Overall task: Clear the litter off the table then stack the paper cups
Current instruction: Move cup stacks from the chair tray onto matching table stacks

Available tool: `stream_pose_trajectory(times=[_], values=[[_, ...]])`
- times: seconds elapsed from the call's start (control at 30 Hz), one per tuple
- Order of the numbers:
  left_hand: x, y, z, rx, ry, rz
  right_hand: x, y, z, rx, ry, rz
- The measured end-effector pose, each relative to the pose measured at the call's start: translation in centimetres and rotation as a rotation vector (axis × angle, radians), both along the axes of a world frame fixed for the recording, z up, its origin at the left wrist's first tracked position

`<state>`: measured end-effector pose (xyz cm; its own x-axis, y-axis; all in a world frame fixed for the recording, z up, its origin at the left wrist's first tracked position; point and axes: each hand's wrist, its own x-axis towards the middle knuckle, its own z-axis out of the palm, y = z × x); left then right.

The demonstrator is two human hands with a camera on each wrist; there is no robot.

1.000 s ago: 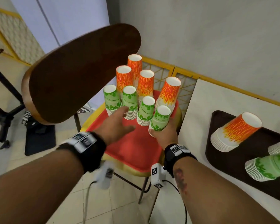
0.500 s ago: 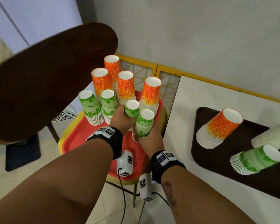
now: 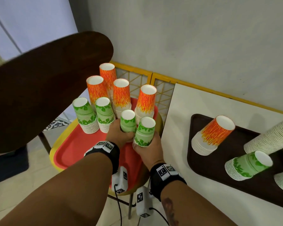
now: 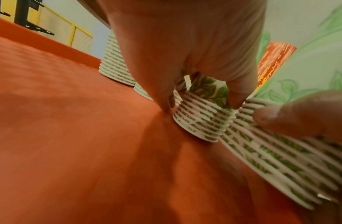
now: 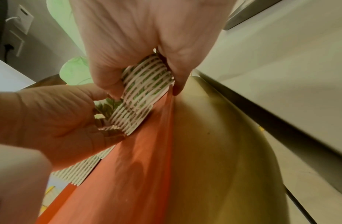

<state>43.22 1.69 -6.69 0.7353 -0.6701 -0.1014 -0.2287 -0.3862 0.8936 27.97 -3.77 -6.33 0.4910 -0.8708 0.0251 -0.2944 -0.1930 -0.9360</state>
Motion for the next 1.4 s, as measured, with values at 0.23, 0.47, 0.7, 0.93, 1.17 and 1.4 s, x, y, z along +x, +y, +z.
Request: stream_pose_trajectory(times=[0.23,0.47,0.7,0.93,1.17,1.4], values=[[-2.1,1.4,2.0,0.014,0.031,0.081,-1.0,1.1,0.8,0.025,0.049,0.004],[-3.2,1.4,5.4,-0.078,-0.051,0.078,-2.5,0.9,5.2,-0.037,-0.077,-0.057],[-7.7,-1.9,12.2,-0.143,-0.131,0.068,-7.0,-3.1,14.7,-0.178,-0.256,-0.173],[-15.7,-7.0,17.9,-0.283,-0.142,0.029,-16.8,-8.7,20.2,-0.328,-0.269,-0.281],[-24.7,-11.7,18.9,-0.407,-0.061,-0.029,-28.0,-13.1,16.9,-0.314,-0.13,-0.312],[-30.2,-12.9,18.8,-0.509,-0.053,-0.11,-31.5,-14.9,9.0,-0.133,0.008,-0.222]])
